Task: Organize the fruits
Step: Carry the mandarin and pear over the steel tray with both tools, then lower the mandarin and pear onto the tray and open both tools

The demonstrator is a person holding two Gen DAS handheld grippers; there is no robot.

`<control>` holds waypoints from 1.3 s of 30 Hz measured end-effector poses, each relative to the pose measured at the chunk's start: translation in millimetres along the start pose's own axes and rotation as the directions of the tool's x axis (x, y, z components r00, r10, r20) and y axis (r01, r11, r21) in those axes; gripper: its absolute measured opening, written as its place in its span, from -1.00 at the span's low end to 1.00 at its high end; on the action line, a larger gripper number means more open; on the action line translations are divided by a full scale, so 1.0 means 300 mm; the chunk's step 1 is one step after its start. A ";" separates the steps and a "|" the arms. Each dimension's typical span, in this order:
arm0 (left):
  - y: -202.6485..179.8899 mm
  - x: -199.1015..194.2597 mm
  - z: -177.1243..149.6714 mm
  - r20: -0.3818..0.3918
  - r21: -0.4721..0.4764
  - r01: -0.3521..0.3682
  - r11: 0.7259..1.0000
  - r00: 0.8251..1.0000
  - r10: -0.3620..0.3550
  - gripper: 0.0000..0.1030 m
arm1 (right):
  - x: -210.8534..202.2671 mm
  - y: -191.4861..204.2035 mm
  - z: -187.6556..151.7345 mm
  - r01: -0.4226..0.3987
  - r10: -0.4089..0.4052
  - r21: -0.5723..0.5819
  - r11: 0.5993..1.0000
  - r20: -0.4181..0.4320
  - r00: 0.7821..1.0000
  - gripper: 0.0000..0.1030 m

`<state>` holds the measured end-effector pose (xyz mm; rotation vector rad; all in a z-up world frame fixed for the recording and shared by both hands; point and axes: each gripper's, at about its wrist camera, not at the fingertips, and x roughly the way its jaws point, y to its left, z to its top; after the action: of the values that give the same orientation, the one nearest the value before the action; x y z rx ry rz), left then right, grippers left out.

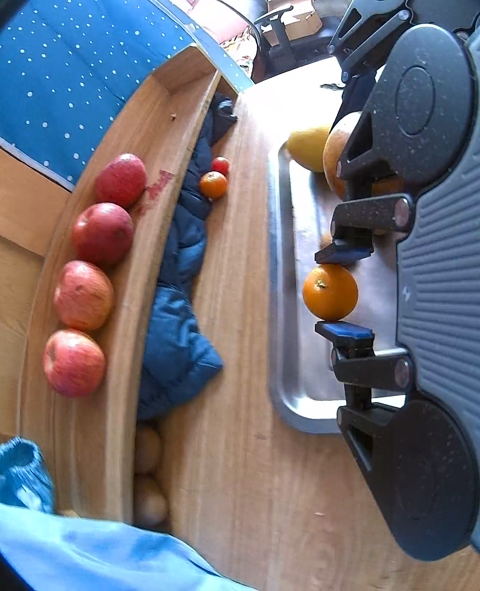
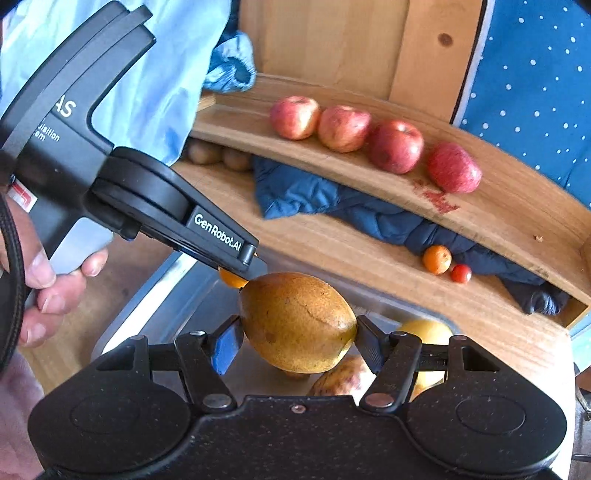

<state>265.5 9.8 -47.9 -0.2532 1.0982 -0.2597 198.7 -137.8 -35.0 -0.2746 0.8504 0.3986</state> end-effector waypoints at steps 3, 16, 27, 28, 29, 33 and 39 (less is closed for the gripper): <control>0.001 -0.013 -0.033 -0.014 -0.017 -0.023 1.000 1.000 0.023 -0.31 | -0.013 0.015 -0.028 -0.020 0.020 0.001 1.000 -0.015 1.000 0.31; -0.007 -0.043 -0.151 -0.064 -0.056 -0.085 0.995 0.995 0.081 -0.31 | -0.028 0.065 -0.121 -0.085 0.085 0.005 0.996 -0.094 0.992 0.31; -0.009 -0.056 -0.187 -0.083 -0.062 -0.106 0.992 0.991 0.101 -0.30 | -0.031 0.056 -0.153 -0.077 0.080 0.034 0.996 -0.102 0.992 0.25; -0.010 -0.057 -0.190 -0.084 -0.064 -0.107 0.992 0.991 0.102 -0.30 | -0.032 0.056 -0.154 -0.077 0.080 0.034 0.996 -0.103 0.992 0.26; -0.011 -0.059 -0.192 -0.083 -0.064 -0.110 0.992 0.991 0.105 -0.30 | -0.034 0.055 -0.154 -0.075 0.078 0.035 0.997 -0.102 0.992 0.26; -0.014 -0.068 -0.200 -0.085 -0.068 -0.124 0.990 0.989 0.118 -0.11 | -0.050 0.049 -0.156 -0.067 0.070 0.041 0.997 -0.083 0.994 0.35; -0.022 -0.101 -0.217 -0.075 -0.067 -0.137 0.988 0.988 0.132 0.22 | -0.087 0.036 -0.175 -0.065 0.069 0.059 0.996 -0.062 0.996 0.55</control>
<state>193.3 8.7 -48.4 -0.2345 1.1910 -0.1095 143.1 -154.5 -48.8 -0.2078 0.9345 0.4293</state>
